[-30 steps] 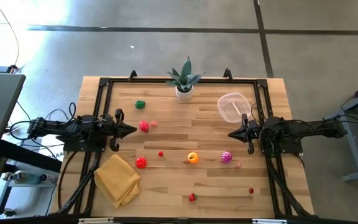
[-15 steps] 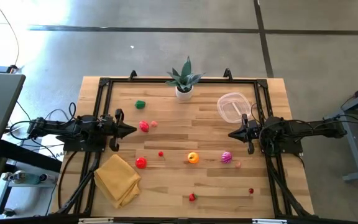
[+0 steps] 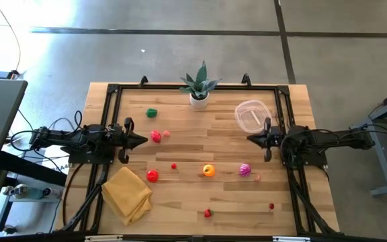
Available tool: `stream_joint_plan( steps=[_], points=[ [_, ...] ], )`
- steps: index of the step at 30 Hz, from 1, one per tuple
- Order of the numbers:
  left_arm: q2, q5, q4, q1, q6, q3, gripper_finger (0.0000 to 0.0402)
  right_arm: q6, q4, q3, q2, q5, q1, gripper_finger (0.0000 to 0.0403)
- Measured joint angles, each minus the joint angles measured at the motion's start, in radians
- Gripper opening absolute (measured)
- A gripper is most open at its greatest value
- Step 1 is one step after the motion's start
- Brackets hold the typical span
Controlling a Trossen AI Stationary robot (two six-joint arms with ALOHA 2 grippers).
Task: Pick and placing Produce into tupperware
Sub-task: Move the transparent bin to the center
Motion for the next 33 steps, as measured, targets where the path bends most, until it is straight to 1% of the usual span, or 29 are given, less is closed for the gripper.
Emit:
stream_joint_plan(
  steps=[3, 8, 9, 12, 14, 20, 22, 25, 28, 30, 33],
  points=[
    [0.0, 0.0, 0.0, 0.0, 0.0, 0.0, 0.0005, 0.087, -0.001, 0.0, 0.0, 0.013, 0.0, 0.0],
    [0.0, 0.0, 0.0, 0.0, 0.0, 0.0, 0.0005, 0.167, -0.001, 0.0, 0.0, 0.014, 0.0, 0.0],
    [0.0, 0.001, 0.0, 0.0, -0.008, 0.0, 0.0005, 0.182, -0.001, 0.0, 0.0, 0.014, 0.0, 0.0],
    [0.0, 0.018, 0.0, 0.0, -0.098, 0.0, 0.0005, 0.225, -0.001, 0.0, 0.0, 0.015, 0.0, 0.0],
    [0.0, 0.018, -0.003, 0.0, -0.115, 0.0, 0.0005, 0.227, 0.012, 0.0, 0.001, 0.046, 0.0, 0.0],
    [0.0, 0.018, -0.004, 0.0, -0.115, 0.0, 0.0005, 0.21, 0.102, 0.012, 0.001, 0.19, 0.0, 0.0],
    [0.0, 0.018, -0.004, 0.0, -0.115, 0.0, 0.0005, 0.168, 0.119, 0.041, 0.001, 0.2, 0.0, 0.0],
    [0.0, 0.018, -0.004, 0.0, -0.114, 0.0, 0.0005, 0.059, 0.119, 0.118, 0.001, 0.222, 0.0, 0.0],
    [0.0, 0.018, -0.004, 0.0, -0.113, 0.0, 0.0005, -0.06, 0.08, 0.234, 0.003, 0.329, 0.0, 0.0],
    [0.0, 0.018, -0.004, 0.0, -0.113, 0.0, 0.0005, -0.126, -0.005, 0.325, 0.015, 0.447, 0.0, 0.0],
    [0.0, 0.018, -0.004, 0.0, -0.12, 0.0, 0.0005, -0.139, -0.184, 0.458, 0.054, 0.649, -0.001, 0.0]
  ],
)
